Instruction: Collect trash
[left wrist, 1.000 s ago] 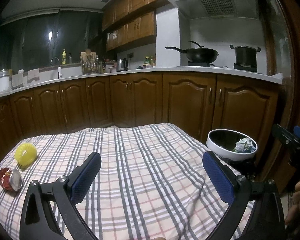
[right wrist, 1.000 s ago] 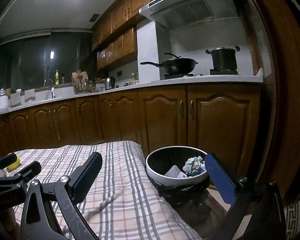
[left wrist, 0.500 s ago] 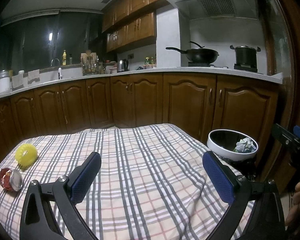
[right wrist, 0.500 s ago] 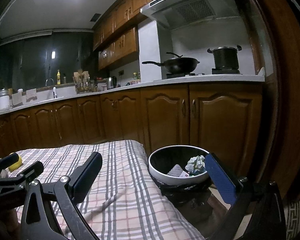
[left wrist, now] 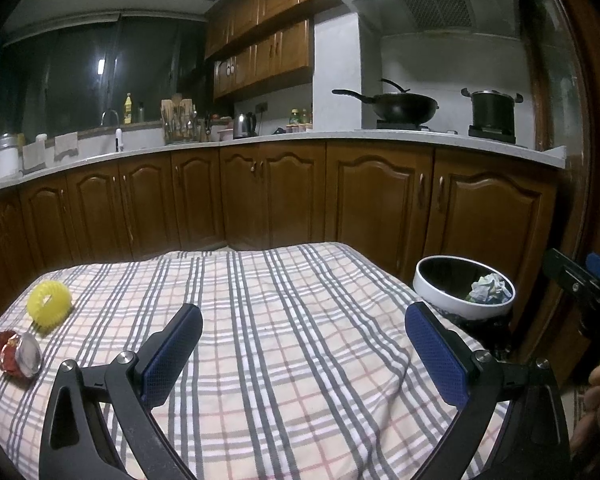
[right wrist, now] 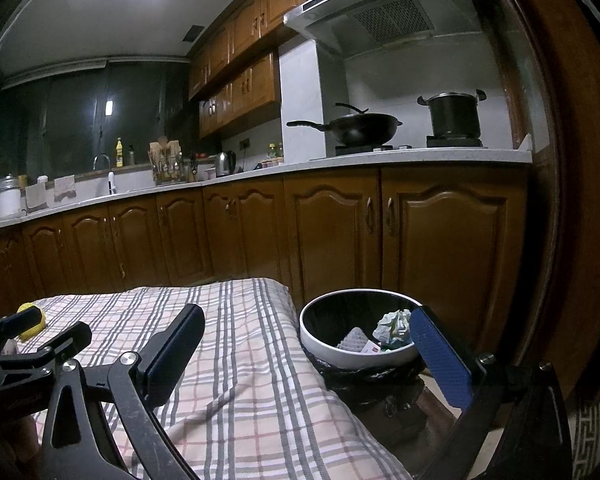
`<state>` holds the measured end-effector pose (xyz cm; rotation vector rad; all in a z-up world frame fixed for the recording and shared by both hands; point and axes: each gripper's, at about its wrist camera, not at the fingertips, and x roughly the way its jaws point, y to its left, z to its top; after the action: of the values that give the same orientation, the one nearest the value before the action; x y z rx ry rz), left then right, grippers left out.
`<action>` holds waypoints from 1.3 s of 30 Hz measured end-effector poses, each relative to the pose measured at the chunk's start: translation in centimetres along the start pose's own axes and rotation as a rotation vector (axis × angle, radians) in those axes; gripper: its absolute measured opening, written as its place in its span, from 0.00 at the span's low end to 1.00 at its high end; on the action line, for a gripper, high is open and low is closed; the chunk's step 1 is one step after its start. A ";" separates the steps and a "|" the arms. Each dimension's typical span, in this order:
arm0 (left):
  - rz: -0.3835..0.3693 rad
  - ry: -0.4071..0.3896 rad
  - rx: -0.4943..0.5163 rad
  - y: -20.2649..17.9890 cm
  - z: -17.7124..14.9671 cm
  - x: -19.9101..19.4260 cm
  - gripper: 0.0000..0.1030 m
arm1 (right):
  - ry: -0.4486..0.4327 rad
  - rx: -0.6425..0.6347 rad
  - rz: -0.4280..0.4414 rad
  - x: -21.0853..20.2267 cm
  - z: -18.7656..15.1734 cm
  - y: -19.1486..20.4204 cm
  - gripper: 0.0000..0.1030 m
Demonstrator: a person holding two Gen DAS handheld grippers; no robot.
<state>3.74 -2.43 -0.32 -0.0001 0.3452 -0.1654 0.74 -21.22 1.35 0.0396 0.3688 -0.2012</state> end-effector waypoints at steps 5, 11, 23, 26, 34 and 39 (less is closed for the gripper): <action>-0.001 0.001 0.001 0.0 0.0 0.1 0.99 | 0.004 -0.001 0.003 0.1 -0.2 0.0 1.00; 0.000 0.001 0.001 0.0 0.0 0.1 0.99 | 0.006 -0.001 0.004 0.1 -0.3 0.0 1.00; 0.002 0.001 0.002 -0.1 0.0 0.1 0.99 | 0.008 -0.001 0.007 0.2 -0.3 0.0 1.00; -0.001 0.002 0.002 0.0 -0.1 0.1 0.99 | 0.008 -0.001 0.008 0.2 -0.3 0.1 1.00; -0.004 0.005 0.004 0.0 -0.1 0.3 0.99 | 0.008 0.000 0.011 0.2 -0.4 0.0 1.00; -0.007 0.015 0.003 0.2 -0.2 0.6 0.99 | 0.015 0.001 0.017 0.3 -0.4 0.1 1.00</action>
<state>4.24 -2.34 -0.73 0.0025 0.3595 -0.1732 0.90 -21.19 0.82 0.0449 0.3831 -0.1847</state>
